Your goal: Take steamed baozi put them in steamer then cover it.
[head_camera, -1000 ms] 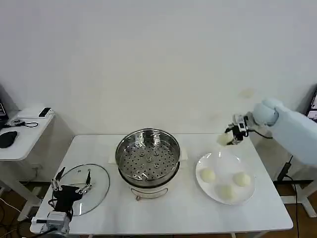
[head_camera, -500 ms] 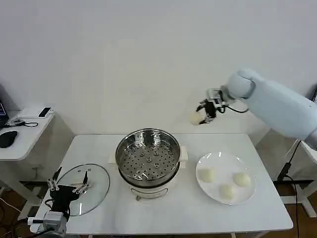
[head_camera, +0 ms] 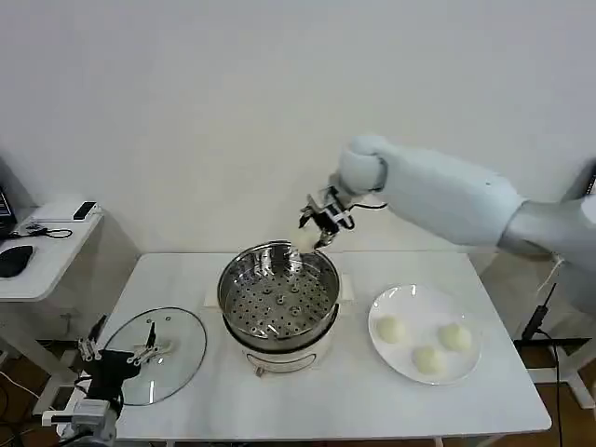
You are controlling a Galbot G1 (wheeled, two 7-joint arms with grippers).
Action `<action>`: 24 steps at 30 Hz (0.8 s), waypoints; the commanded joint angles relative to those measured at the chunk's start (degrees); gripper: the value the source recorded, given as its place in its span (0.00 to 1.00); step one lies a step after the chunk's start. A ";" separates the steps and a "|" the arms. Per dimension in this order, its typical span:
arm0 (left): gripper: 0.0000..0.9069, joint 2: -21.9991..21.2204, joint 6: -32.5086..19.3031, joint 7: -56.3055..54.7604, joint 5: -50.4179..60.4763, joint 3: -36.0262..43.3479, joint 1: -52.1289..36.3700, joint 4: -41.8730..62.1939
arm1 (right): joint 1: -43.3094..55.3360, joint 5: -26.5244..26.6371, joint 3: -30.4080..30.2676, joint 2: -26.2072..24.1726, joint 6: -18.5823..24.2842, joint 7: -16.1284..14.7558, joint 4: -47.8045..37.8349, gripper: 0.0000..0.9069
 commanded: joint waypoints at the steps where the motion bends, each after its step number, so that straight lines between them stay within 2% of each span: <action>1: 1.00 -0.29 -0.39 -0.11 -0.13 -0.82 0.49 0.14 | -0.99 -5.70 -3.86 7.94 8.51 1.38 -4.03 0.70; 4: 1.00 -0.47 -0.53 -0.20 -0.20 -1.13 0.70 0.17 | -2.41 -8.60 -3.76 8.95 10.83 2.00 -6.68 0.70; 11: 1.00 -0.73 -0.67 -0.27 -0.39 -1.78 0.96 0.34 | -4.88 -11.28 -3.32 9.81 15.61 3.10 -7.96 0.70; 15: 1.00 -0.86 -0.67 -0.28 -0.37 -1.76 0.93 0.43 | -6.43 -15.92 -2.17 11.37 19.49 4.36 -11.06 0.70; 24: 1.00 -1.08 -0.93 -0.36 -0.34 -1.71 0.81 1.05 | -8.09 -17.96 -1.22 13.21 23.30 6.07 -14.74 0.71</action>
